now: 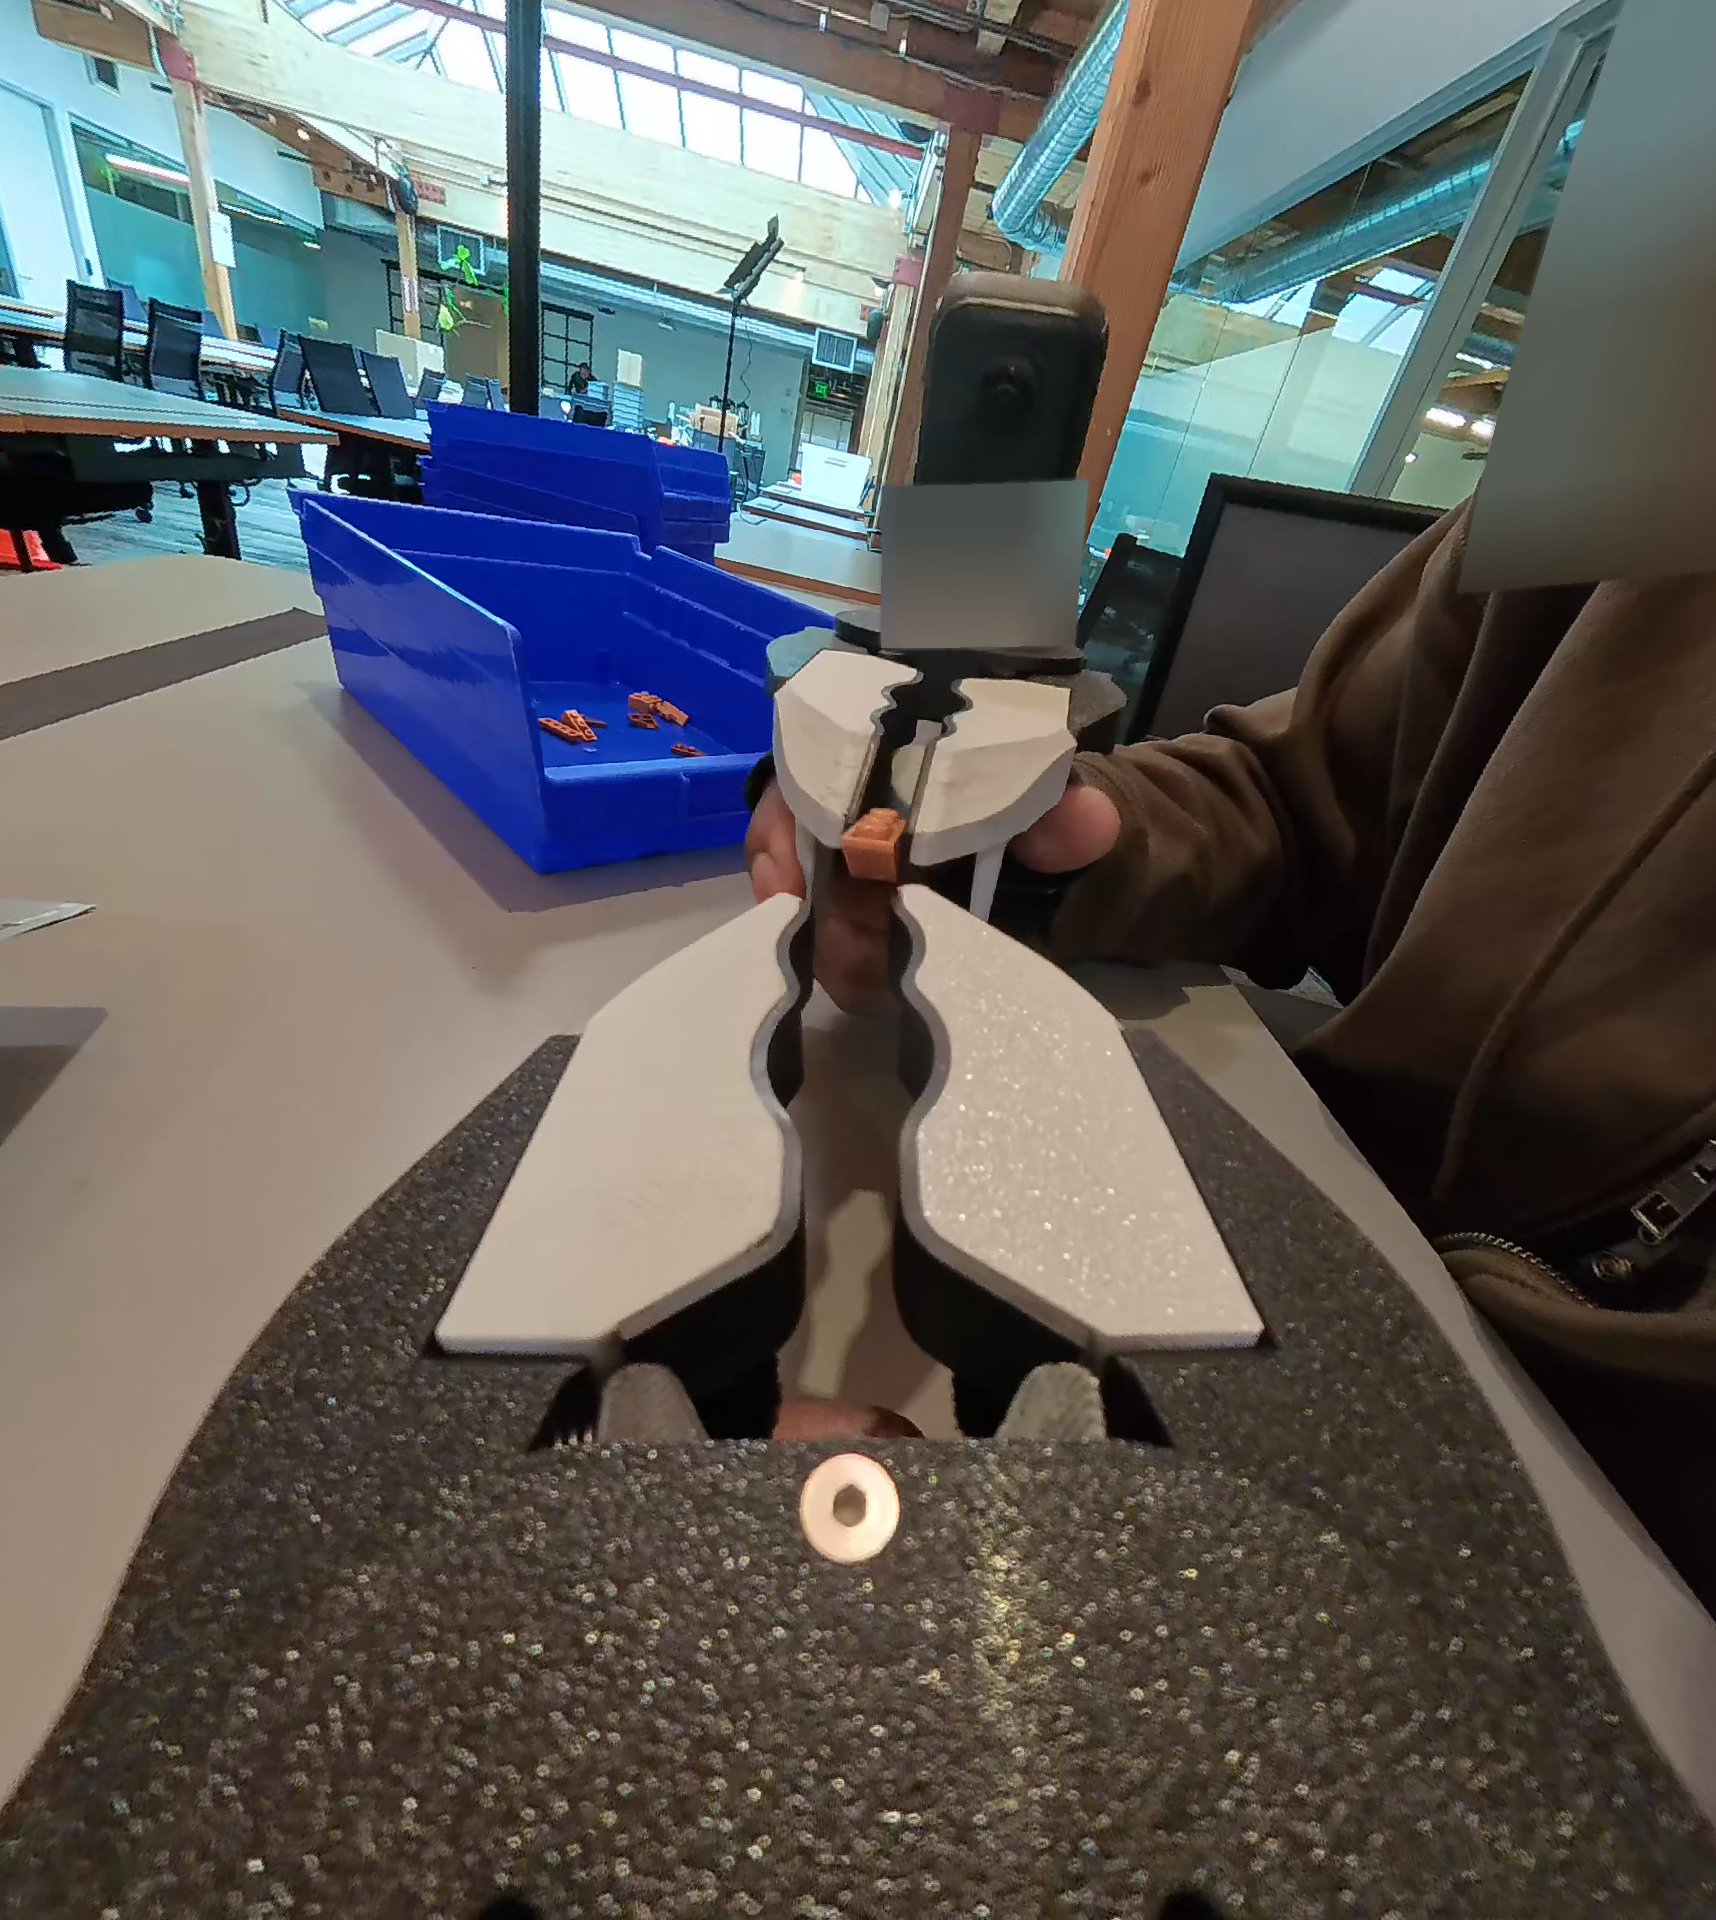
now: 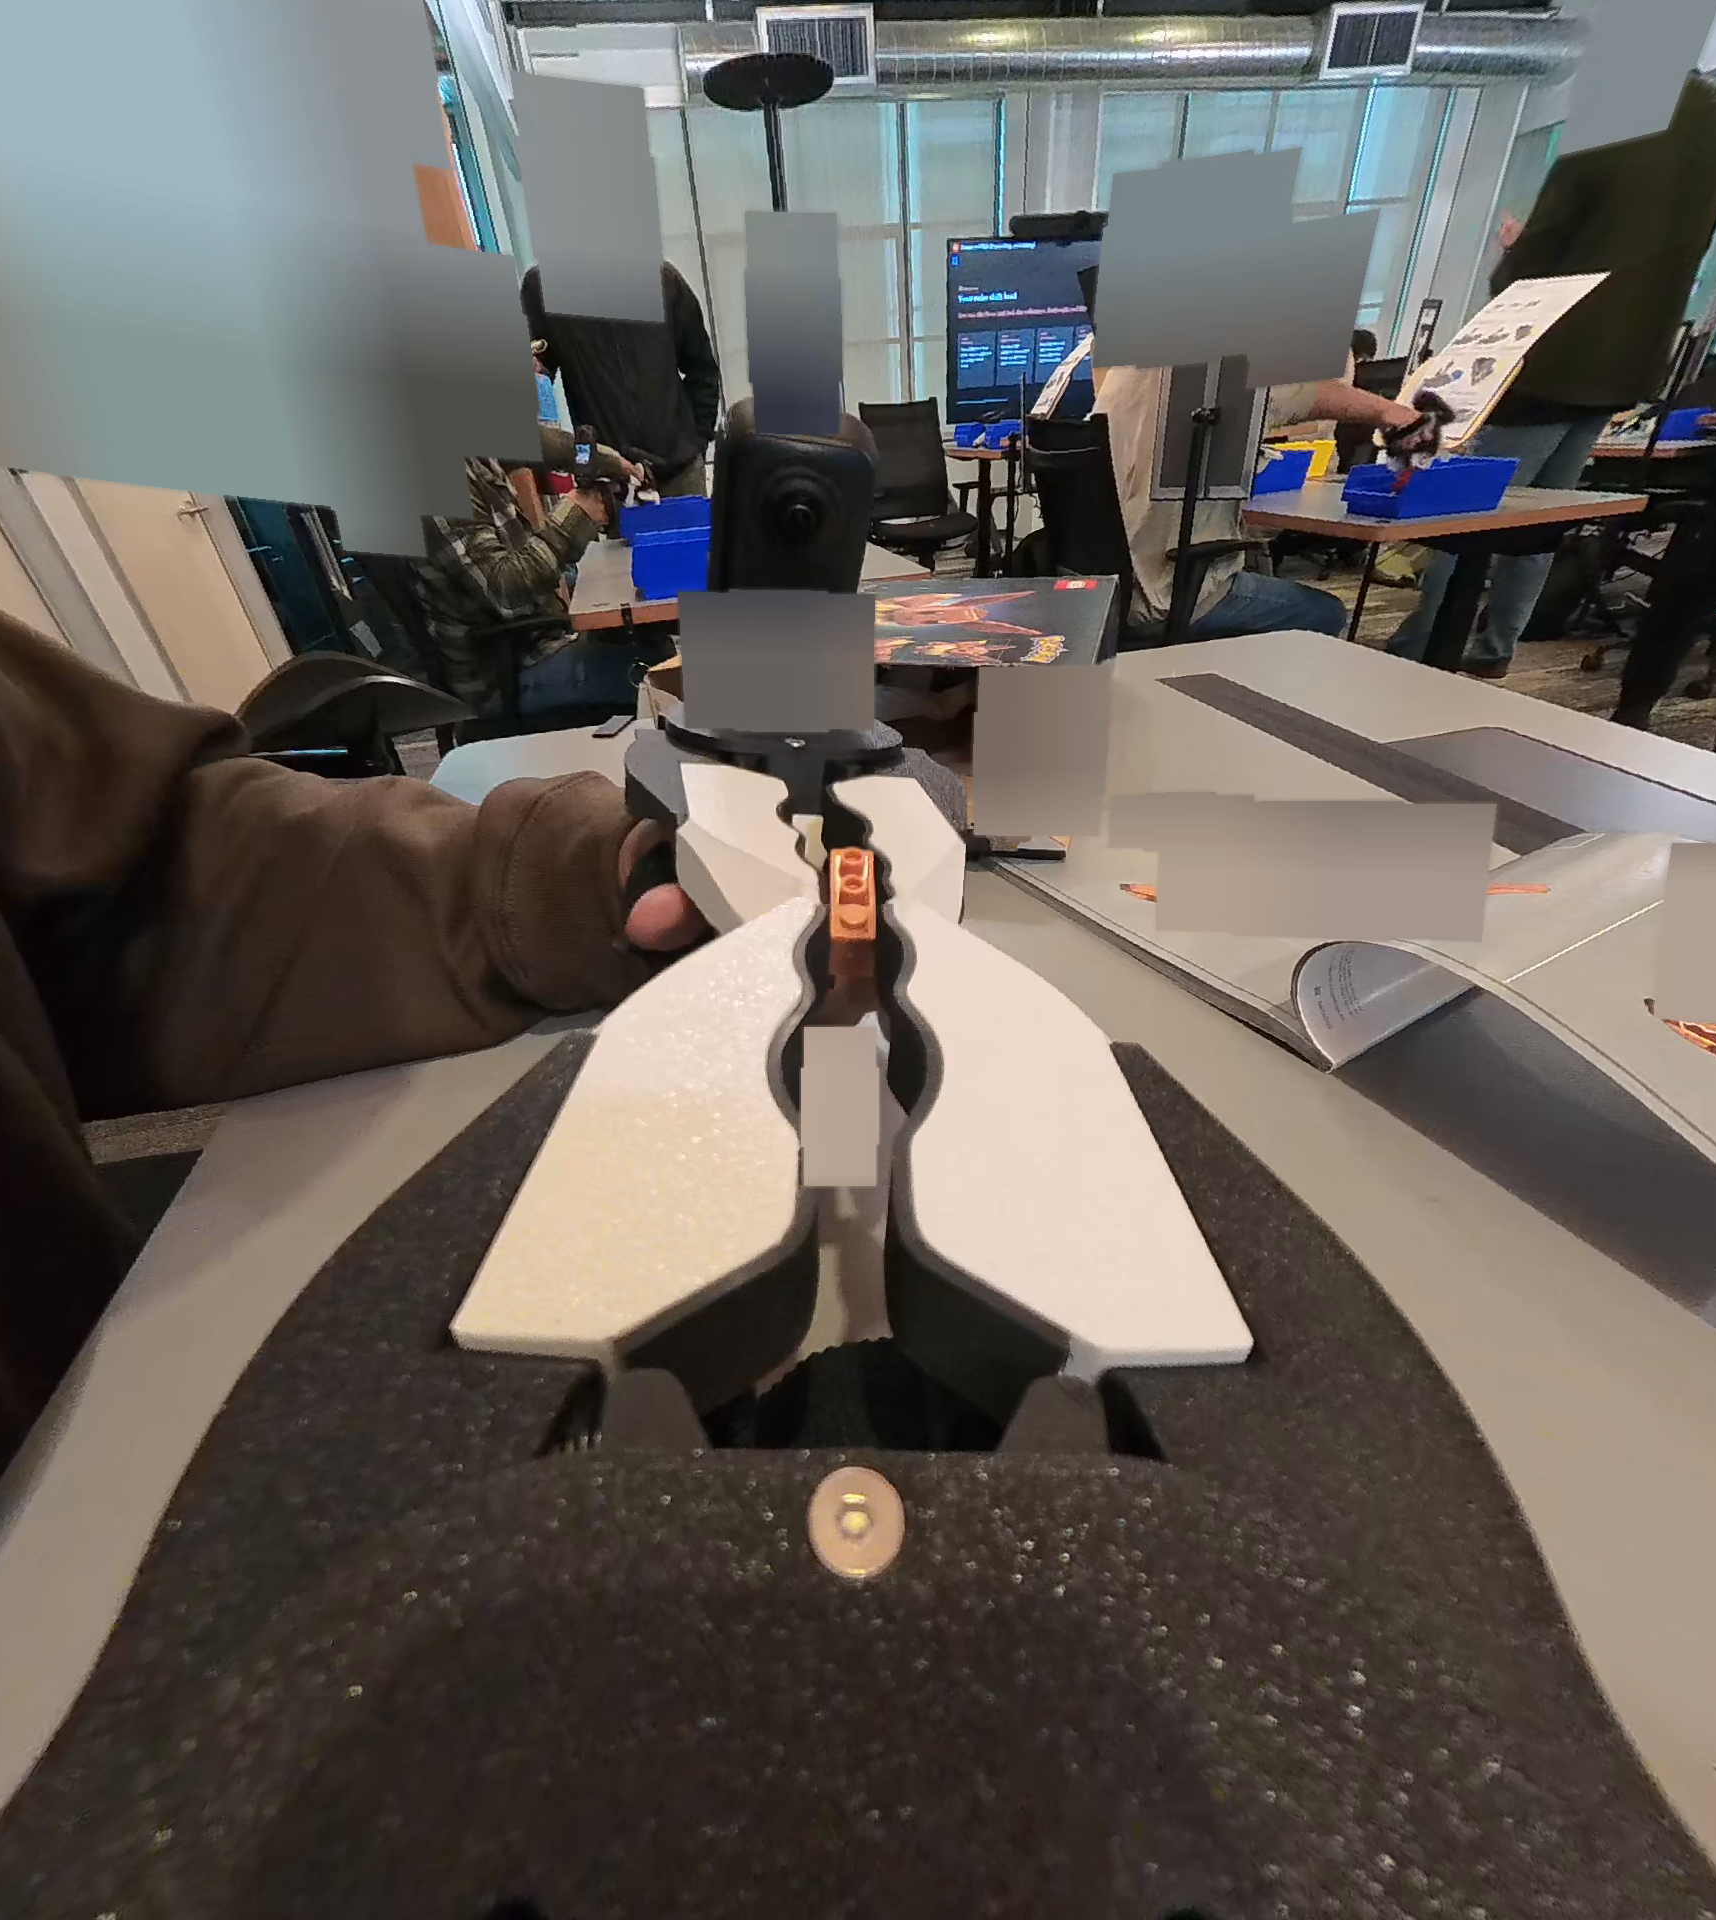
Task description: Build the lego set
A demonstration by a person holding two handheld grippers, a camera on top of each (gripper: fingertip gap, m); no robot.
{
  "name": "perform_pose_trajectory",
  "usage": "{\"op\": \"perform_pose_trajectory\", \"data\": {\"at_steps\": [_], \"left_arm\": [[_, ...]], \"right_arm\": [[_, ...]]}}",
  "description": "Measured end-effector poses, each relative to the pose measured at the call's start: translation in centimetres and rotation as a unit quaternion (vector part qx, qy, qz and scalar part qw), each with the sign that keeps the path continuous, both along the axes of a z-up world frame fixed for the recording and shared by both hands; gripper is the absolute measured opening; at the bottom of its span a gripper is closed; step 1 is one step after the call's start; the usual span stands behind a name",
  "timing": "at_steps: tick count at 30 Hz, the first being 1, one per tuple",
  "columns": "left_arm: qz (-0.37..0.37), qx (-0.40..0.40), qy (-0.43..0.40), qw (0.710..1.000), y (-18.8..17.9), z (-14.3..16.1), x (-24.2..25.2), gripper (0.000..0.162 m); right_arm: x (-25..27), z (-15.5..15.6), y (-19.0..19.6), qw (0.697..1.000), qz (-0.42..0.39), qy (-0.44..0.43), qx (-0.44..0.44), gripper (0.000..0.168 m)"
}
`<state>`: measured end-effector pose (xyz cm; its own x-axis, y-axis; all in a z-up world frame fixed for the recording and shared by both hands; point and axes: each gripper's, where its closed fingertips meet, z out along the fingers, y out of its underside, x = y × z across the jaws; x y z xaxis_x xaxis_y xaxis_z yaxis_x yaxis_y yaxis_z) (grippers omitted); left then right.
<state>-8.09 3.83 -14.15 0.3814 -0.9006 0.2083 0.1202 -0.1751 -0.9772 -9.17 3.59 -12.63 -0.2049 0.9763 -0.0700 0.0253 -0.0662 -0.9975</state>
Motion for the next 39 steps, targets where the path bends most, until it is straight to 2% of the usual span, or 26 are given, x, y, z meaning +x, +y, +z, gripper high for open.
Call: {"op": "perform_pose_trajectory", "data": {"at_steps": [18, 27, 30, 32, 34, 39], "left_arm": [[-0.002, -0.006, -0.074, 0.997, 0.1, 1.9, -0.7, 0.013], [-0.005, 0.009, -0.057, 0.998, -0.1, 1.6, -0.3, 0.008], [0.001, 0.009, -0.071, 0.997, 0.0, 2.1, -0.6, 0.008], [-0.001, 0.005, -0.07, 0.998, 0.0, 2.1, -0.7, 0.008], [-0.002, 0.003, -0.064, 0.998, -0.1, 2.0, -0.6, 0.008], [-0.005, 0.003, -0.06, 0.998, -0.2, 2.0, -0.6, 0.008]], "right_arm": [[0.2, 0.4, 0.6, 1.0, -0.011, 0.014, -0.012, 0.008], [0.1, 0.3, 0.1, 1.0, -0.005, 0.012, 0.003, 0.008], [0.2, 0.1, 0.2, 1.0, -0.004, 0.0, 0.013, 0.017], [0.3, 0.0, 0.3, 1.0, 0.001, -0.003, 0.014, 0.016], [0.5, 0.2, 0.2, 1.0, 0.004, 0.004, 0.016, 0.008], [0.5, 0.0, 0.0, 1.0, 0.014, 0.004, 0.004, 0.007]]}}
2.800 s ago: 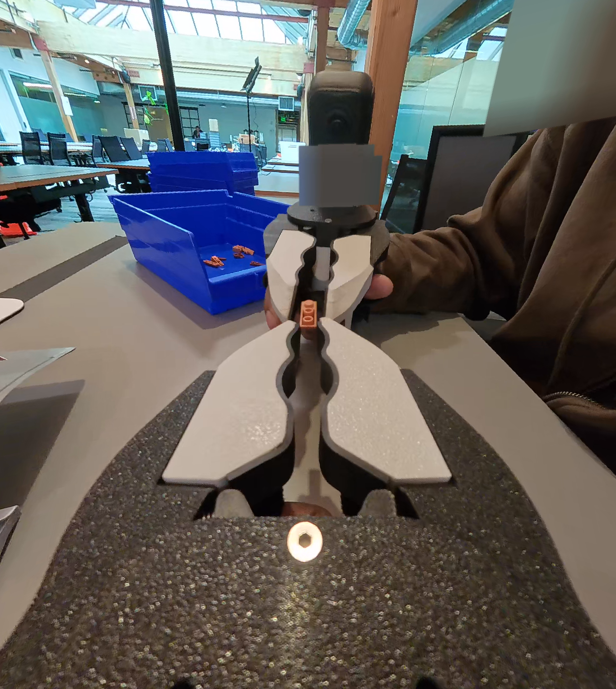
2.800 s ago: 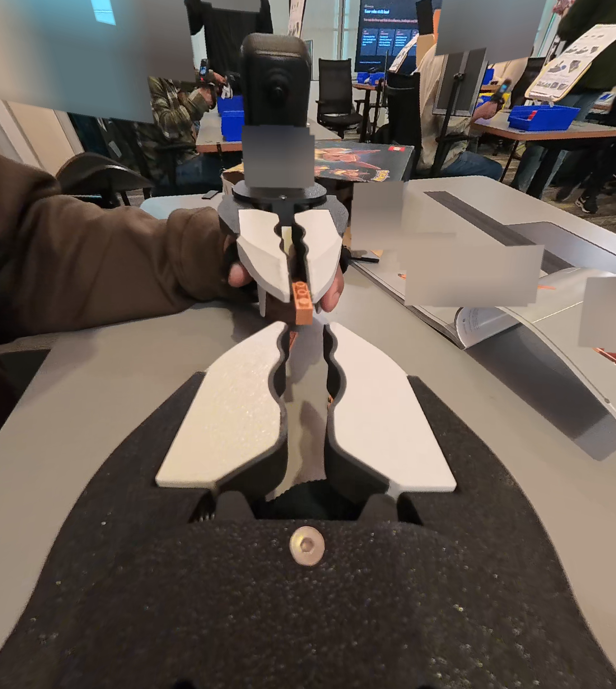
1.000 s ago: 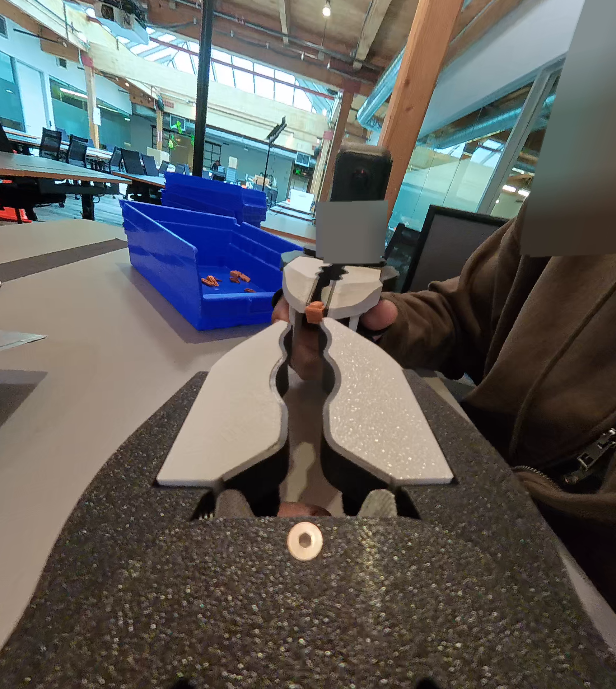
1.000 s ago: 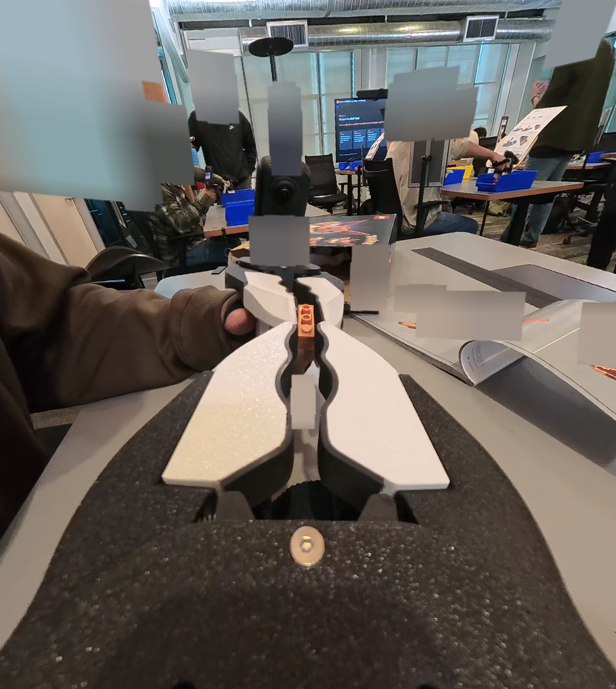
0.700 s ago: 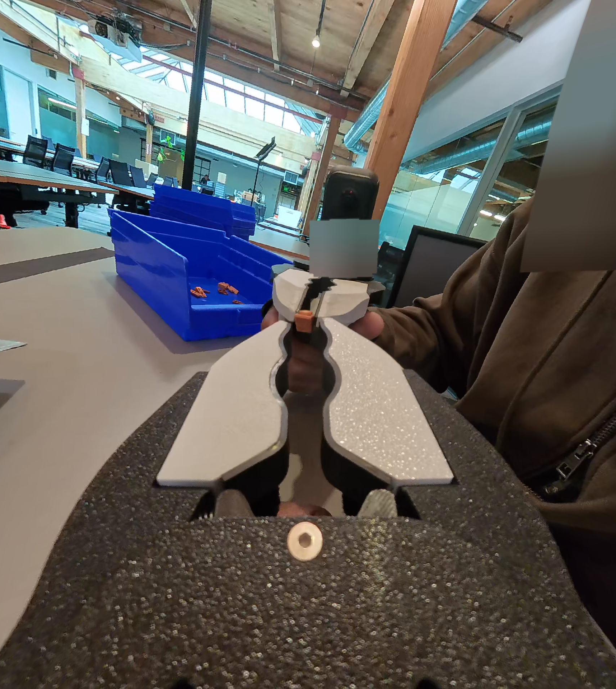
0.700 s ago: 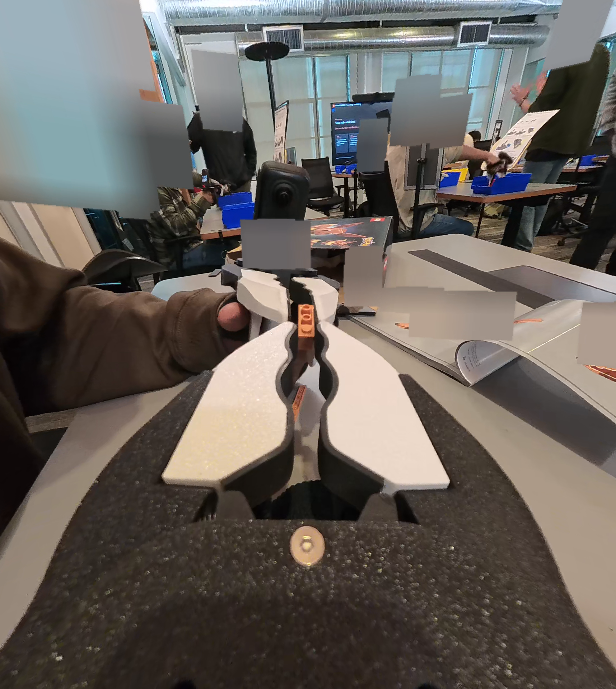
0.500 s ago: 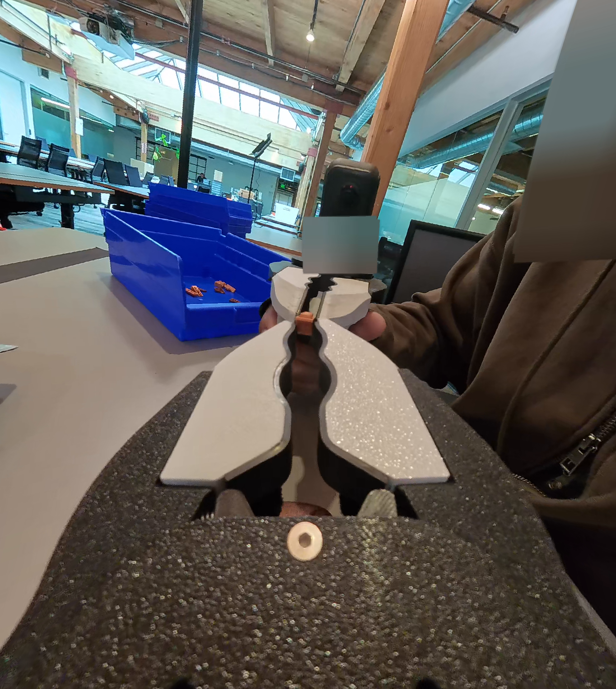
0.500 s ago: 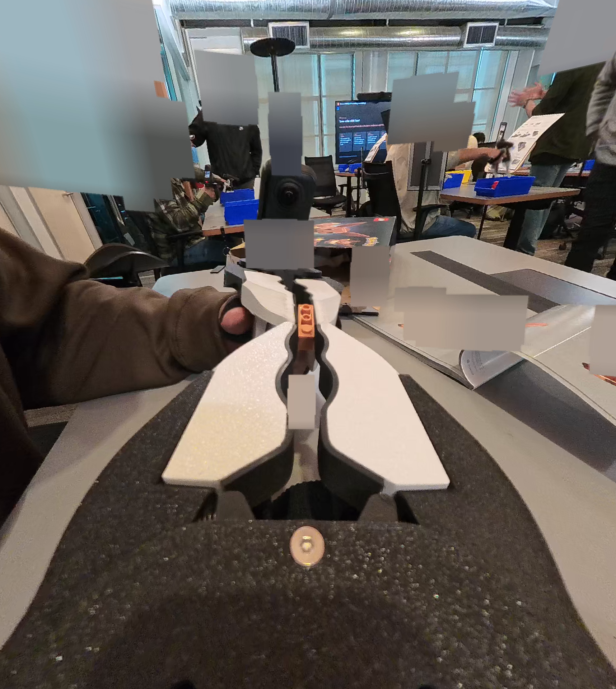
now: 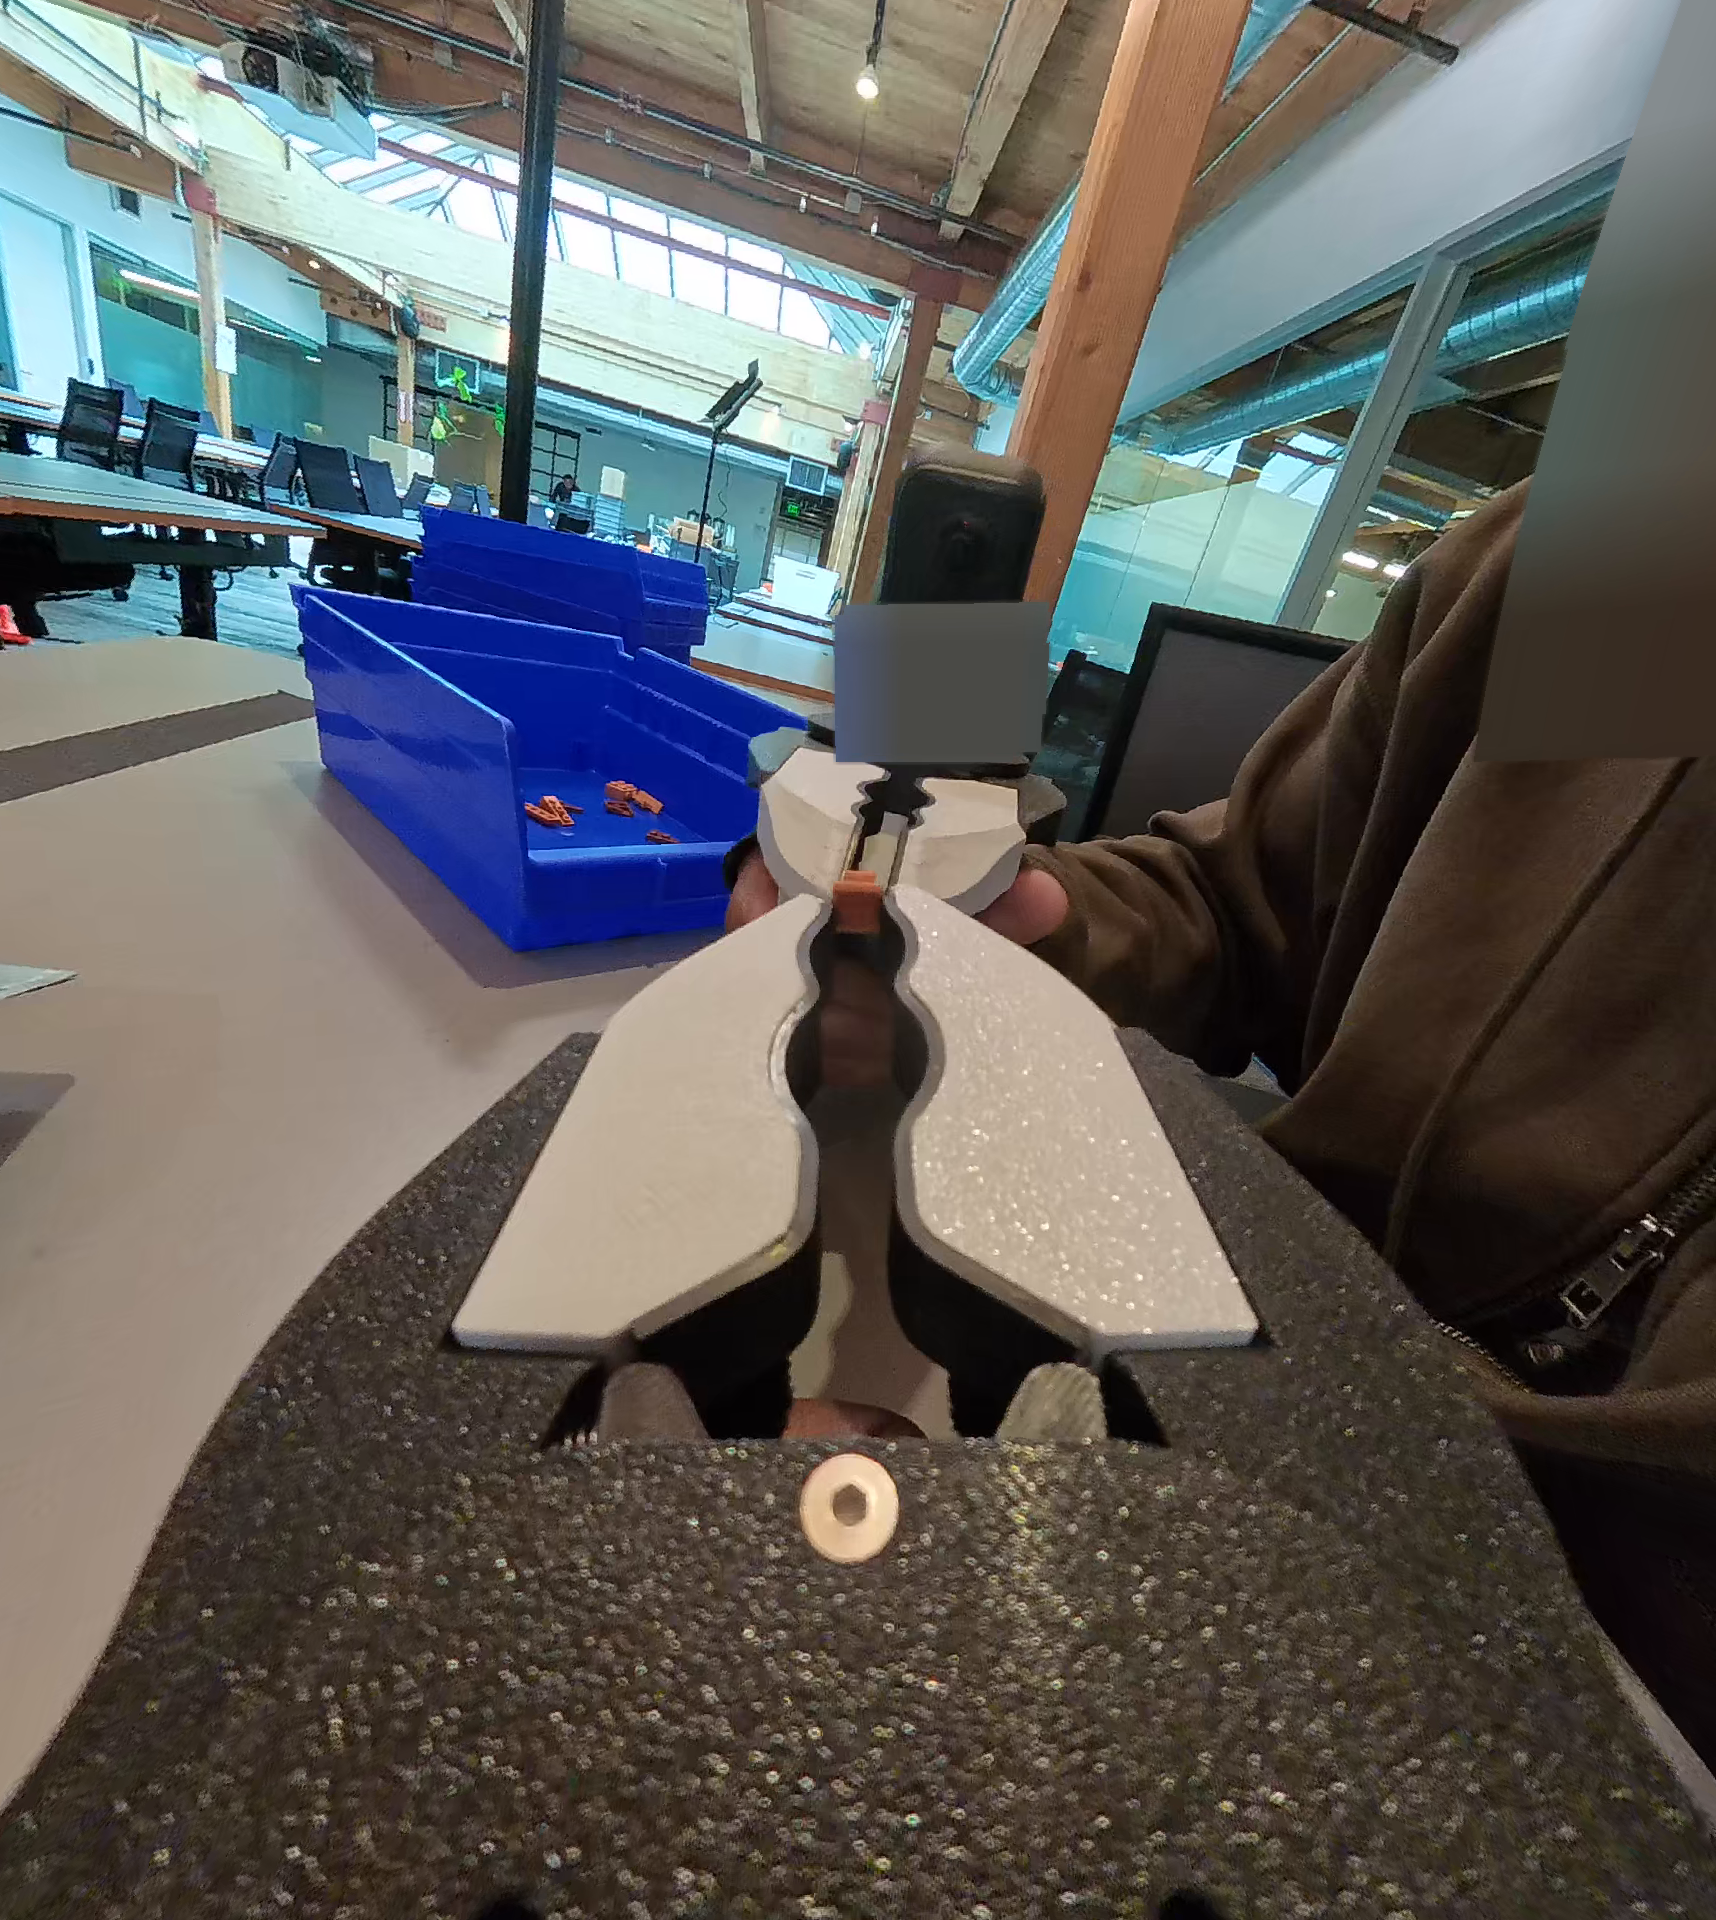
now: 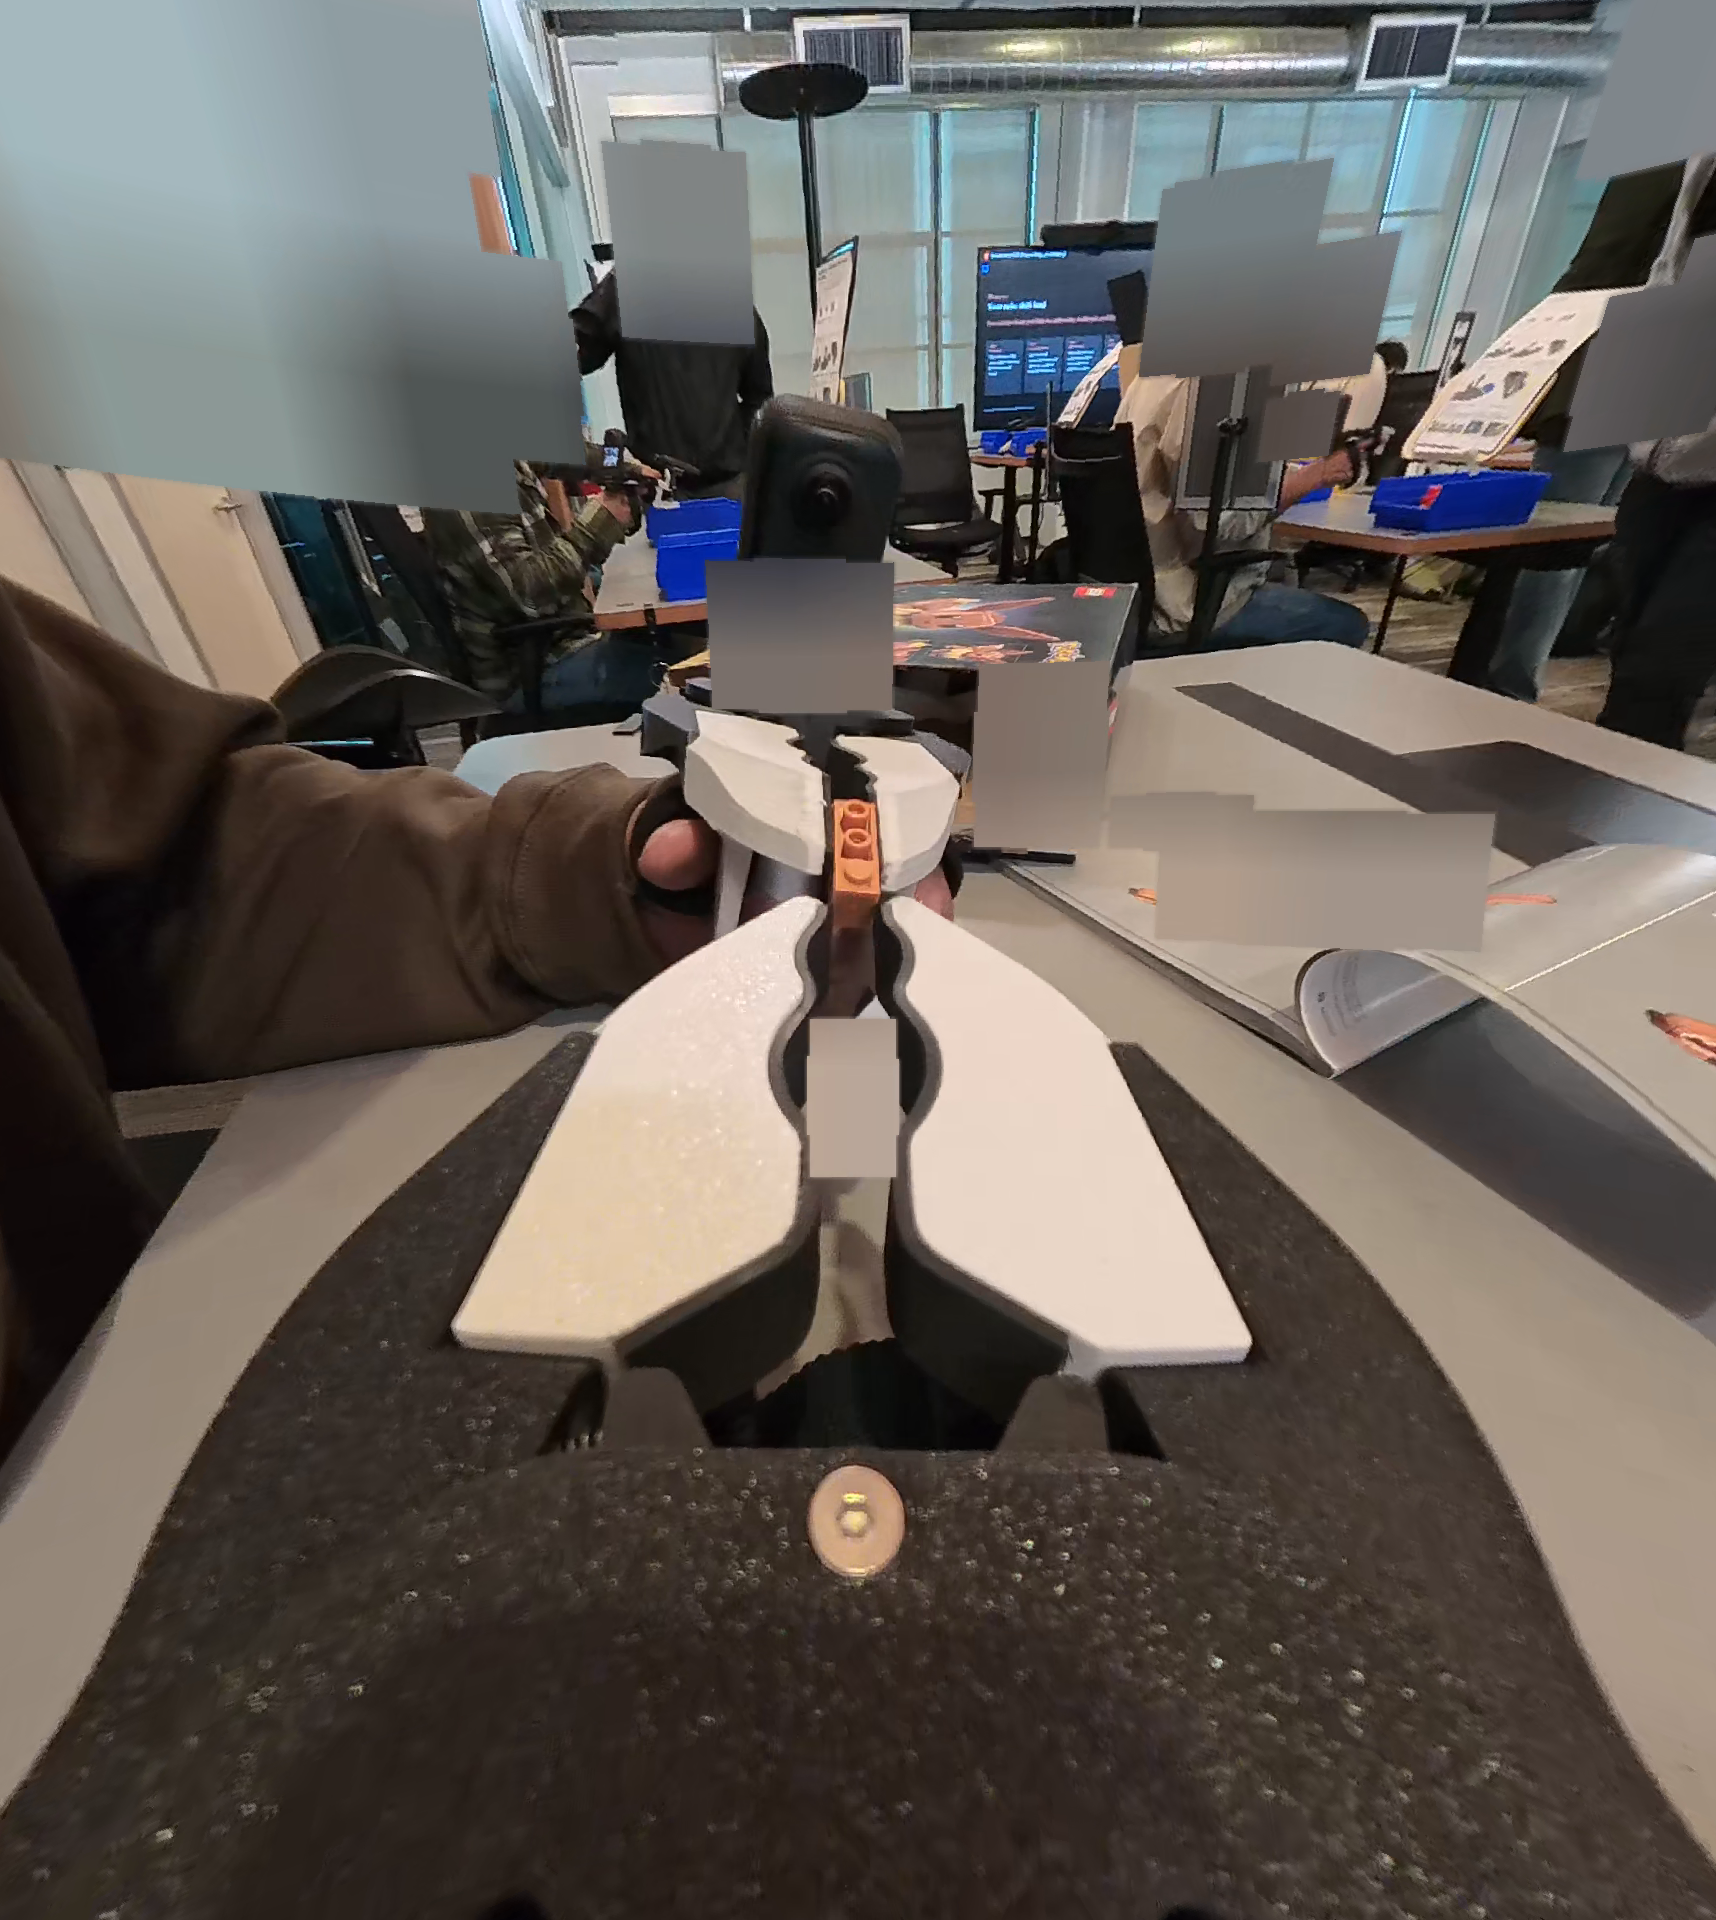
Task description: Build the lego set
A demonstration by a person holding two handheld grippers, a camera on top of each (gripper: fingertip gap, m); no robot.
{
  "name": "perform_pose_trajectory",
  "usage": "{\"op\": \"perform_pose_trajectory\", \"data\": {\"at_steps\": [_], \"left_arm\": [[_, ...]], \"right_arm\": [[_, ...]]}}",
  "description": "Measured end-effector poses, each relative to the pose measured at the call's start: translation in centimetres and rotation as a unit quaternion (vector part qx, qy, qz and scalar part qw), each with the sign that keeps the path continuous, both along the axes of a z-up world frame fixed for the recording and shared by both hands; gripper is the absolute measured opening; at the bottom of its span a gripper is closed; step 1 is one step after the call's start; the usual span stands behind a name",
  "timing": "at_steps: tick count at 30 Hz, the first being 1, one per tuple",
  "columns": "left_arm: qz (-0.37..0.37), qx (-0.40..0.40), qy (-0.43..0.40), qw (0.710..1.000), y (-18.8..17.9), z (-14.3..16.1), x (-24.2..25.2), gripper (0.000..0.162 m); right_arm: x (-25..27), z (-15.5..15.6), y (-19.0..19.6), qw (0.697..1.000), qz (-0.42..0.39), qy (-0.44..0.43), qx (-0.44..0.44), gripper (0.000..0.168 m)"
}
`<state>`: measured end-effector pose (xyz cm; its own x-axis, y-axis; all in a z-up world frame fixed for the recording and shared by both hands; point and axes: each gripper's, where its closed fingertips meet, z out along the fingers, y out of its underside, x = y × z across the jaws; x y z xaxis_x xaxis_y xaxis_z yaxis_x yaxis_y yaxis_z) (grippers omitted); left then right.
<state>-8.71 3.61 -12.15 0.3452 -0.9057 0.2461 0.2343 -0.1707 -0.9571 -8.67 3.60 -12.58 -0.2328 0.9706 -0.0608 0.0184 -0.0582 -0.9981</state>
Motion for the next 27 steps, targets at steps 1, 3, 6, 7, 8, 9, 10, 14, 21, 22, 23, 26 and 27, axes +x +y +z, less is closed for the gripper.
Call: {"op": "perform_pose_trajectory", "data": {"at_steps": [1, 3, 6, 7, 8, 9, 10, 14, 21, 22, 23, 26, 27], "left_arm": [[0.0, 0.0, 0.0, 1.0, 0.0, 0.0, 0.0, 0.008], [0.001, -0.001, 0.001, 1.0, 0.0, 0.0, 0.0, 0.008], [0.0, 0.0, 0.004, 1.0, -0.1, 0.1, 0.0, 0.008], [0.0, 0.0, 0.004, 1.0, -0.1, 0.1, 0.0, 0.008], [-0.001, 0.0, 0.003, 1.0, -0.1, 0.1, 0.0, 0.008], [-0.001, -0.001, 0.0, 1.0, -0.1, 0.2, 0.0, 0.008], [-0.002, -0.003, -0.003, 1.0, -0.1, 0.2, 0.0, 0.008], [-0.005, -0.008, -0.011, 1.0, -0.1, 0.3, 0.0, 0.008], [-0.013, -0.008, -0.019, 1.0, -0.4, 0.6, 0.2, 0.008], [-0.014, -0.008, -0.018, 1.0, -0.4, 0.6, 0.2, 0.008], [-0.012, -0.006, -0.016, 1.0, -0.4, 0.6, 0.2, 0.008], [0.0, 0.002, -0.016, 1.0, -0.2, 0.8, 0.0, 0.008], [0.009, 0.002, -0.029, 1.0, 0.1, 1.1, -0.3, 0.008]], "right_arm": [[0.0, 0.0, 0.0, 1.0, 0.002, -0.001, -0.003, 0.007], [0.0, -0.1, 0.0, 1.0, 0.003, -0.002, -0.005, 0.007], [-0.1, -0.1, -0.1, 1.0, 0.004, -0.004, -0.004, 0.007], [-0.1, -0.1, -0.1, 1.0, 0.005, -0.004, -0.005, 0.007], [-0.1, -0.1, -0.2, 1.0, 0.005, -0.005, -0.005, 0.007], [-0.1, -0.2, -0.2, 1.0, 0.004, -0.005, -0.006, 0.007], [-0.2, -0.2, -0.2, 1.0, 0.003, -0.006, -0.006, 0.007], [-0.4, -0.4, -0.3, 1.0, -0.005, -0.006, -0.001, 0.006], [-0.4, -0.3, -0.4, 1.0, -0.008, -0.001, 0.003, 0.0], [-0.4, -0.3, -0.4, 1.0, -0.008, -0.001, 0.002, 0.0], [-0.5, -0.3, -0.4, 1.0, -0.008, -0.001, 0.001, 0.0], [-0.4, -0.1, -0.3, 1.0, -0.008, 0.001, 0.0, 0.0], [-0.4, -0.1, -0.2, 1.0, -0.011, 0.002, 0.003, 0.0]]}}
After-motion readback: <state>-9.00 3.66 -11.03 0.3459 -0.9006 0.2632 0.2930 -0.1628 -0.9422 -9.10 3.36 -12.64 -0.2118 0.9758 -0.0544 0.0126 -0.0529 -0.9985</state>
